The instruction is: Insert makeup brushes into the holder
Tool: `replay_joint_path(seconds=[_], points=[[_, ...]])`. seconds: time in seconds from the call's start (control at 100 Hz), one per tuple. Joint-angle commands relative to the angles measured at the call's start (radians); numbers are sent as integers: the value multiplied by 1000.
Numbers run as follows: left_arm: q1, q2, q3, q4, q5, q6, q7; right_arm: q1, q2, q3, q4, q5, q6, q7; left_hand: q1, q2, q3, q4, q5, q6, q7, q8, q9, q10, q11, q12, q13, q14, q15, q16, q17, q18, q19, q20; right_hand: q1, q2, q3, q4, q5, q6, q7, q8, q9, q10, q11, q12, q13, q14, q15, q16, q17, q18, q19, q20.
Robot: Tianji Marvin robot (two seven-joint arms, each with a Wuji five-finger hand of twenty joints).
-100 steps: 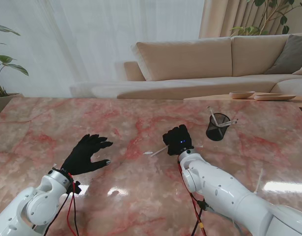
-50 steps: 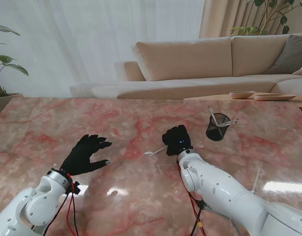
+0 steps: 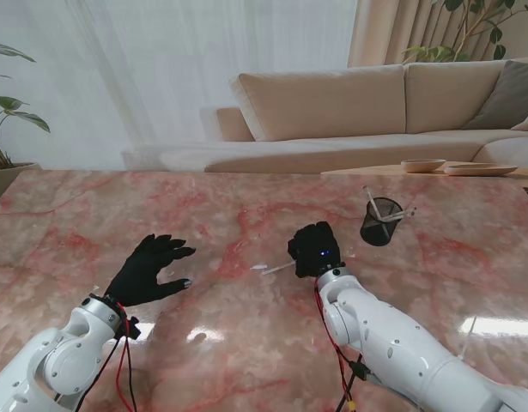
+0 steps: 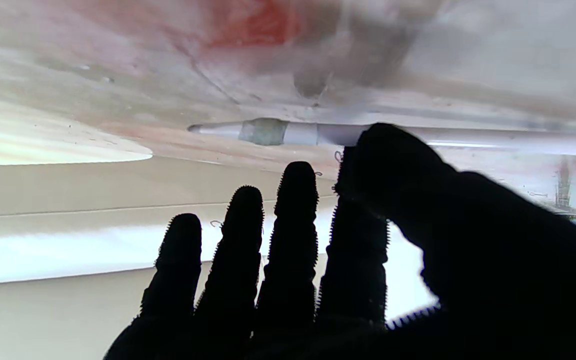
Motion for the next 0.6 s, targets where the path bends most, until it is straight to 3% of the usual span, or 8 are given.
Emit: replay_joint_path(seconds=[0.0, 0.59], points=[[5, -1, 1, 2, 3, -3, 5, -20, 15, 21, -30, -18, 10, 13, 5, 28, -1, 20, 2, -26, -5, -3, 2, -1, -20, -12, -26, -25, -29, 1, -1, -6, -42, -14, -9, 17, 26, -9, 74, -80, 61, 22, 14, -8, 9, 21, -11, -11, 14, 21, -10, -14, 1, 32], [5, -4, -11, 5, 8, -20, 25, -144, 75, 229, -254, -167, 11, 59, 9, 30, -6, 20, 1, -24, -6, -4, 0, 2, -21, -13, -27, -24, -29, 0, -1, -6, -42, -16, -3, 9, 31, -4, 76, -71, 65, 26, 91, 20, -44, -7, 40, 5, 11, 19, 9, 4, 7, 34]])
